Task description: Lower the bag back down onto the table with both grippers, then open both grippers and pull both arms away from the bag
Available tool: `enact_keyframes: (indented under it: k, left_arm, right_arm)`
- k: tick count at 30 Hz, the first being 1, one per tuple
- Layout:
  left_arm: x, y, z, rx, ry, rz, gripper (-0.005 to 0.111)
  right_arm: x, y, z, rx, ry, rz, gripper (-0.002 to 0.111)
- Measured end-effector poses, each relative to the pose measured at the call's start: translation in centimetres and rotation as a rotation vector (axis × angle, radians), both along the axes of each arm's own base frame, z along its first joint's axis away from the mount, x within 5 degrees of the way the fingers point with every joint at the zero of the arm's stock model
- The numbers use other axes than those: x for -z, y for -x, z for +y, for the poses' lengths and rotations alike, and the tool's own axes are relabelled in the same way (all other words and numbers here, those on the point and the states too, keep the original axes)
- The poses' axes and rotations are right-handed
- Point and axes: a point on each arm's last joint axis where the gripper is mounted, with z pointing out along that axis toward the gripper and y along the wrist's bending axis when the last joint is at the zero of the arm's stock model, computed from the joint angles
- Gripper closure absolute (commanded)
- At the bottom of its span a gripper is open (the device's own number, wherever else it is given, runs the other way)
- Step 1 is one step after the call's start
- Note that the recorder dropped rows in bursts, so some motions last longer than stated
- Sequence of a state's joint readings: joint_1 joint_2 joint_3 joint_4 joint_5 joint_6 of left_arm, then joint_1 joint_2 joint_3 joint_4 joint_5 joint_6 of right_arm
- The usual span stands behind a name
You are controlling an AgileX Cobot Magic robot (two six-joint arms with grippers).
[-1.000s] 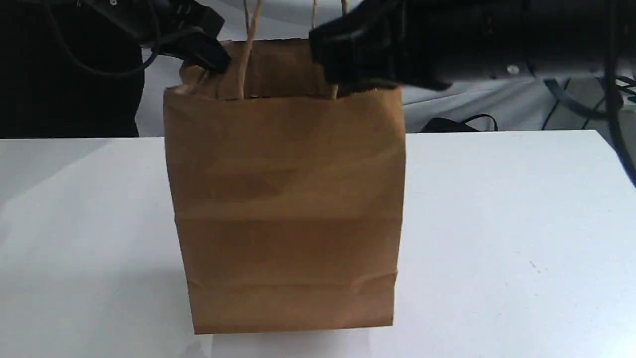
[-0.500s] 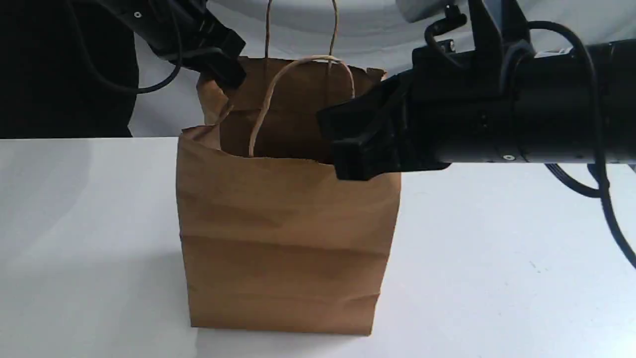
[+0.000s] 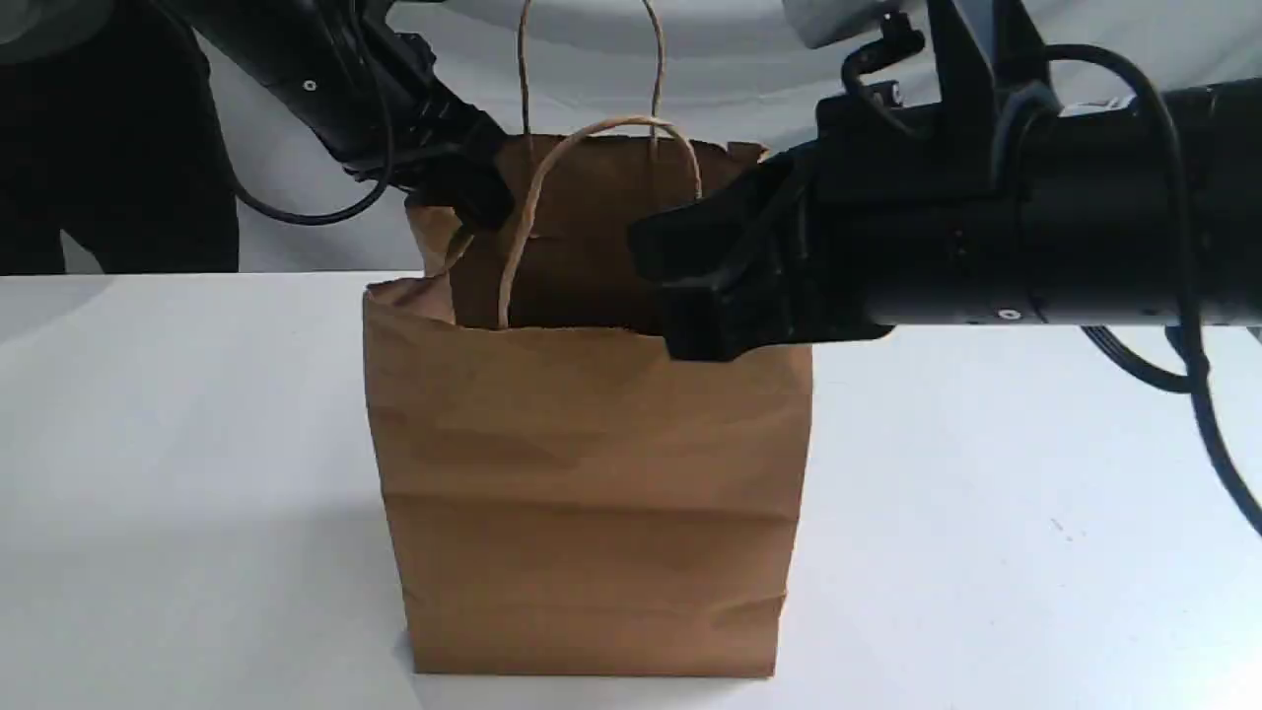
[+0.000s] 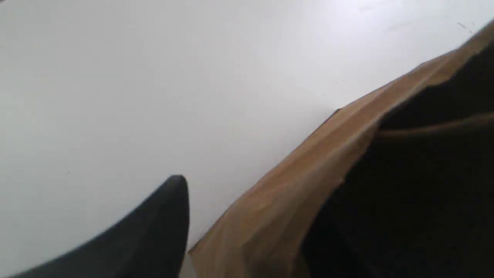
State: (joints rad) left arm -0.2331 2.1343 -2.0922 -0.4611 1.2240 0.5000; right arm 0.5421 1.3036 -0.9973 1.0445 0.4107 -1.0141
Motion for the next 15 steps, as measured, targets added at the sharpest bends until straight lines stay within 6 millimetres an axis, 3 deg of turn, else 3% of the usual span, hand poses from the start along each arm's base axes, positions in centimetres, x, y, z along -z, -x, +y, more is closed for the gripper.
enact_keyframes:
  k: [4,10,15]
  left_arm:
    - [-0.3,0.1,0.0,-0.01,0.005,-0.001,0.057]
    - [-2.6,1.0,0.2,-0.01,0.016,-0.045,0.057]
    - [-4.0,1.7,0.4,-0.011,0.024,-0.076,0.057]
  right_arm:
    - [0.0,0.0,0.0,0.0,0.0,0.0,0.108]
    - [0.0,0.0,0.0,0.0,0.0,0.0,0.108]
    - [0.0,0.0,0.0,0.0,0.0,0.0,0.093]
